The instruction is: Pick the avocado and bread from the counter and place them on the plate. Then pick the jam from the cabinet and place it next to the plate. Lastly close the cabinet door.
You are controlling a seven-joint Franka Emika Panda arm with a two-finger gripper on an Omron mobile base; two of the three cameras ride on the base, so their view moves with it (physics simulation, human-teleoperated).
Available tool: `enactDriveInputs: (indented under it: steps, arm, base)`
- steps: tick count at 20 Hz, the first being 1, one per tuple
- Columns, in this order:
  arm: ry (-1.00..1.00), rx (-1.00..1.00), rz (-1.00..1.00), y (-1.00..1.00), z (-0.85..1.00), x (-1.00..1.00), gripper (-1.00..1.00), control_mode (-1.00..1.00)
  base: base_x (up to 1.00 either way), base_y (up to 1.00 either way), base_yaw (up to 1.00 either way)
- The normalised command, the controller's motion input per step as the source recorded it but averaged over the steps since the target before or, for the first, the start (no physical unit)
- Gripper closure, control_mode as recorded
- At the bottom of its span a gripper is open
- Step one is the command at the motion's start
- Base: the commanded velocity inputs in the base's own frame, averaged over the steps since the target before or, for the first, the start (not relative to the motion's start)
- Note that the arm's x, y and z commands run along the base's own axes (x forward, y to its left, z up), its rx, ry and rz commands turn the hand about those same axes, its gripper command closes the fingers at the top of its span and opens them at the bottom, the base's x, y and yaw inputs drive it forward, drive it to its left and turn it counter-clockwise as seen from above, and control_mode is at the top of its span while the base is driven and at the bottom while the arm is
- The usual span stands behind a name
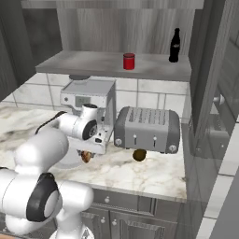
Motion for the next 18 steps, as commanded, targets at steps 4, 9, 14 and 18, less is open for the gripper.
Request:
enactDriveInputs:
  steps: [4, 9, 14, 18]
  arm:
    - [0.0, 0.0, 0.0, 0.84, 0.0, 0.26, 1.0, -1.0]
    - [-0.01, 0.0, -0.04, 0.7, 0.06, 0.49, 1.0, -1.0]
    - [0.0, 0.0, -0.07, 0.7, 0.0, 0.86, 1.0, -1.0]
    - [0.0, 0.0, -0.04, 0.53, -0.03, 0.78, 1.0, -1.0]
  base:
    - [0.0, 0.0, 0.0]
    - [0.0, 0.0, 0.0]
    - [0.0, 0.0, 0.0]
    - [0.0, 0.0, 0.0]
